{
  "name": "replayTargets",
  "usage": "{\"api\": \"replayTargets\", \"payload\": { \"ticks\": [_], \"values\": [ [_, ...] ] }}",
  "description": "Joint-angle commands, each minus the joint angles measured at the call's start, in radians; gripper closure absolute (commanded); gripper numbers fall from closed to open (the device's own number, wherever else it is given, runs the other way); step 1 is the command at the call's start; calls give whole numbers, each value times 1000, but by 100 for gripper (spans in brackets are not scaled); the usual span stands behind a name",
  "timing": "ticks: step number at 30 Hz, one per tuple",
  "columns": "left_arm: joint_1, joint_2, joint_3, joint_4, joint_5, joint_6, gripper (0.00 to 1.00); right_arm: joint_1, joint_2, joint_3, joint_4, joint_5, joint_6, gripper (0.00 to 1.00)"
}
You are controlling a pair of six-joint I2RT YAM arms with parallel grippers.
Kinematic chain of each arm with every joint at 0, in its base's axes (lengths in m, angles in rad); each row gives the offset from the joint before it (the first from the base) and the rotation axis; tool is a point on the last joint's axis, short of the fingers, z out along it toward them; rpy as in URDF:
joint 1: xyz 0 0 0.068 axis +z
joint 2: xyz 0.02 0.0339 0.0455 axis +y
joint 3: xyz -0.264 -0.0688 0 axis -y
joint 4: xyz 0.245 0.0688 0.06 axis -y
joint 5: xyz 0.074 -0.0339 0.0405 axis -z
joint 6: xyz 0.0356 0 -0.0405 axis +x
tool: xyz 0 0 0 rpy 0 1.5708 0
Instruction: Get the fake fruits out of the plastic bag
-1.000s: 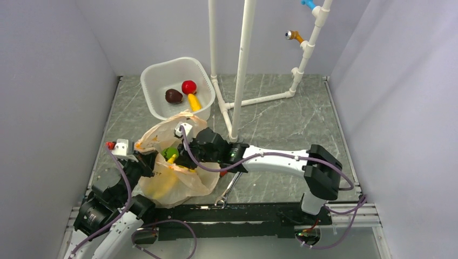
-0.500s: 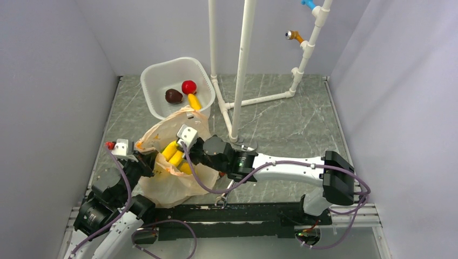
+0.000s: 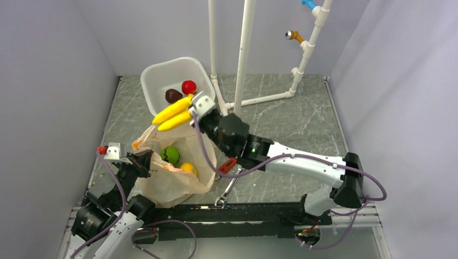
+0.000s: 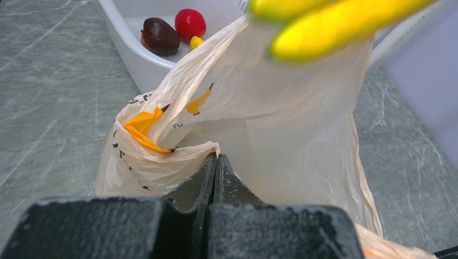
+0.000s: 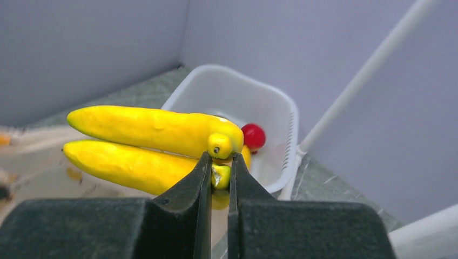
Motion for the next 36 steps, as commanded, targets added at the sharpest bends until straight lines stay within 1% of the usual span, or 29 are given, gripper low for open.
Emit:
{"api": "replayTargets", "payload": {
  "ticks": [1,4,8,13,14,16,18,23,25,28,29,30,31,32,34,35,36],
  "values": [
    [4,-5,4,14,-39,-8,100,-62,-10,155,-27,26,84,100],
    [4,15,11,5,-39,-9,100,-101,38,254,-26,16,107,100],
    [4,33,12,2,-38,-8,100,-171,186,464,-77,12,71,100],
    [3,29,10,5,-36,-8,100,-256,495,836,-218,113,-30,100],
    [3,26,10,5,-34,-7,100,-263,547,887,-219,120,-65,100],
    [4,28,9,8,-27,-5,100,-268,634,939,-198,140,-126,100],
    [4,30,10,10,-23,-3,100,-276,696,973,-195,145,-148,100],
    [3,38,11,10,-18,0,100,-316,803,1019,-245,82,-51,100],
    [3,40,10,11,-16,0,100,-336,854,1039,-295,46,-10,100],
    [3,41,11,9,-15,0,100,-359,938,1135,-402,7,55,90],
    [3,42,11,10,-15,0,100,-366,953,1152,-423,-2,70,81],
    [3,43,10,10,-14,0,100,-371,957,1151,-429,-4,80,76],
    [3,44,10,10,-14,0,100,-374,954,1143,-433,-9,88,69],
    [3,45,11,10,-14,0,100,-378,945,1135,-439,-21,97,56],
    [2,46,10,11,-13,0,100,-384,918,1136,-465,-46,117,37],
    [3,45,10,12,-12,0,100,-386,904,1144,-481,-52,126,29],
    [2,45,10,12,-11,0,100,-388,890,1156,-501,-60,133,24]
  ]
}}
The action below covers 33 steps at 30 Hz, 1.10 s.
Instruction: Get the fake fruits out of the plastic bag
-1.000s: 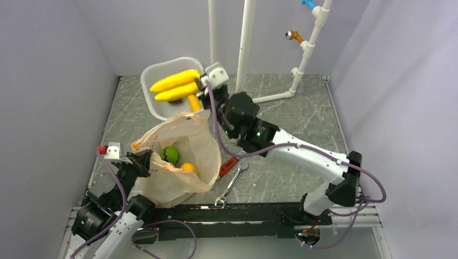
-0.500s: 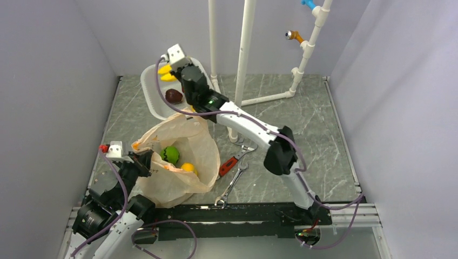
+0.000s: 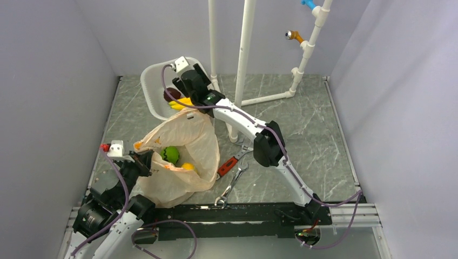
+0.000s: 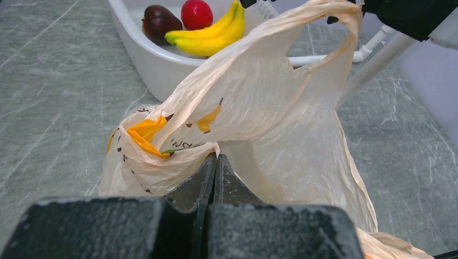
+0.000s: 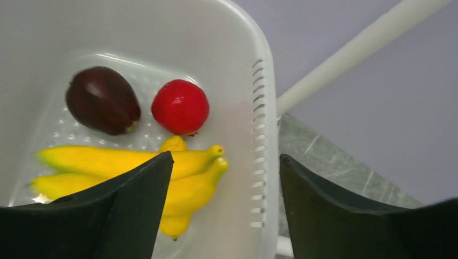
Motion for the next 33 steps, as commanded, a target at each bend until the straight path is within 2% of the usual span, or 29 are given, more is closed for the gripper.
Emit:
{"api": "replayTargets", "payload": {
  "ticks": [1,3,5,8,15,18,22,24,27,33],
  "values": [
    [2,17,10,18,10,3,100,-7,-111,96,-74,-53,66,20],
    [2,19,11,16,7,2,100,-2,-169,108,-118,-76,88,15],
    [2,18,10,18,10,2,100,10,-266,78,-153,-88,126,14],
    [3,14,8,20,9,2,100,42,-440,-74,-175,-150,201,15],
    [2,5,7,22,15,2,100,190,-796,-451,-161,-114,240,17],
    [2,1,7,27,26,7,100,220,-929,-638,-132,-219,300,23],
    [2,-13,4,35,44,13,100,225,-1108,-943,14,-425,359,31],
    [3,-24,2,39,51,16,100,228,-1136,-1051,80,-524,356,36],
    [2,-40,-1,47,64,19,100,234,-1098,-1098,80,-618,367,46],
    [2,-89,-7,70,104,34,100,232,-946,-1125,128,-698,457,48]
  ]
}}
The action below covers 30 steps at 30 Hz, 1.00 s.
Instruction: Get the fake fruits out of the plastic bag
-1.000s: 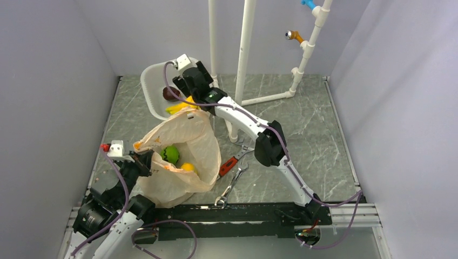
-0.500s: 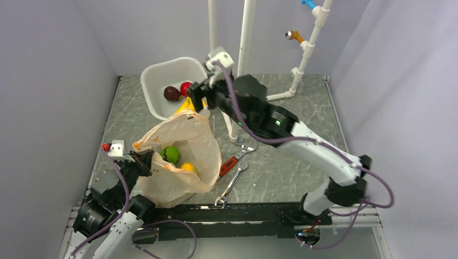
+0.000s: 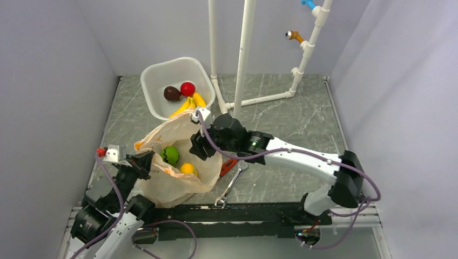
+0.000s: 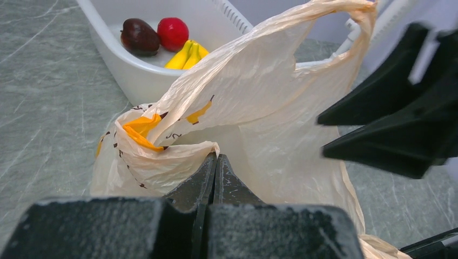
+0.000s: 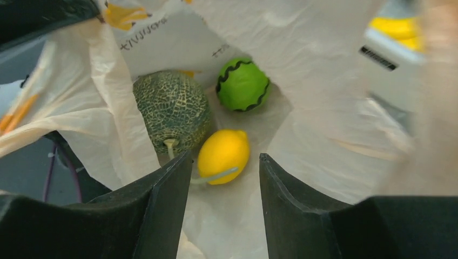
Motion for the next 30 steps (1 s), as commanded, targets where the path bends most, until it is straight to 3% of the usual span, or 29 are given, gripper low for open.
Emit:
{"api": "replayTargets", "payload": {
  "ticks": [1,7,11,16,19,24,28,30],
  "values": [
    [2,-39,-9,62,47,26,100,-3,93,14,116,-123,105,47],
    [2,-108,-20,81,68,30,100,-6,290,79,175,-153,241,47],
    [3,-98,-17,75,61,30,100,-8,392,131,231,-233,233,36],
    [4,-76,-13,73,69,30,100,-4,477,130,393,-460,213,24],
    [4,-76,-14,69,61,25,100,4,486,85,501,-486,219,18],
    [4,-64,-15,67,53,21,100,36,535,93,484,-399,182,12],
    [4,-51,-11,61,50,19,100,82,615,175,335,-170,161,1],
    [4,-51,-11,60,47,18,100,107,636,188,298,-38,159,1]
  ]
}}
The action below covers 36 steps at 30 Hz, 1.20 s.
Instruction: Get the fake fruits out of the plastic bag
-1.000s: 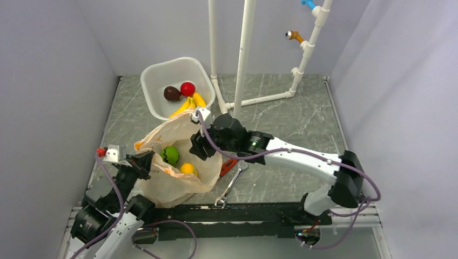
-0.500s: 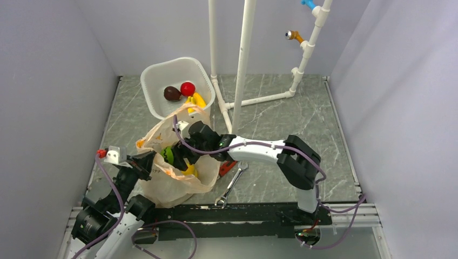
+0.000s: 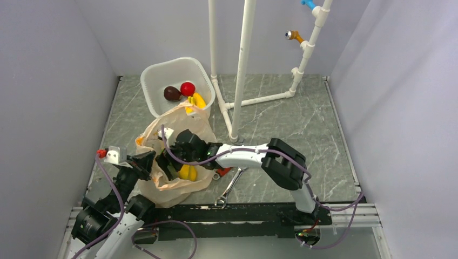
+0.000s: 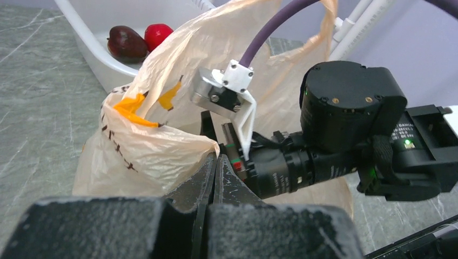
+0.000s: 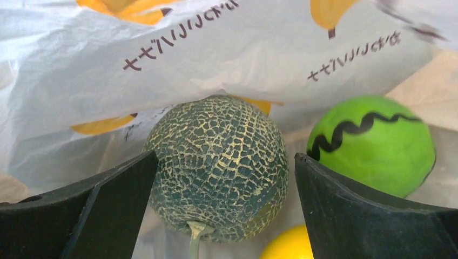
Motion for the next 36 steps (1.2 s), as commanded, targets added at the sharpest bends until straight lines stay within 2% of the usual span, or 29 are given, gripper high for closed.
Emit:
{"api": "replayTargets", "payload": {
  "ticks": [1,3,6,8,11,15,17,20,23,25,29,32,36],
  "values": [
    [4,-20,8,26,-8,2,100,52,64,51,-108,334,-47,1],
    [4,-30,3,22,-30,-6,100,58,62,41,-129,463,-13,2],
    [4,-17,2,20,-136,-35,100,50,17,-20,-117,597,47,2],
    [4,89,63,-6,-176,-50,100,37,-39,-90,-75,664,79,2],
    [4,313,200,-31,-183,7,100,17,-116,-171,-31,746,114,2],
    [7,579,377,-56,-242,112,100,-6,-176,-234,39,754,108,2],
    [20,648,444,-41,-174,161,100,-6,-184,-231,48,758,86,2],
    [36,704,538,-110,-145,142,100,-7,-186,-213,46,738,62,2],
    [36,672,508,-208,-83,92,100,-8,-204,-237,56,685,54,1],
    [36,617,450,-299,-49,32,100,-8,-227,-263,72,594,32,0],
    [35,440,310,-434,20,-120,100,-3,-268,-290,44,478,46,0],
    [36,314,260,-452,67,-189,100,-3,-325,-338,90,368,42,0],
    [35,302,268,-527,98,-242,98,3,-399,-302,1,314,8,0]
  ]
}}
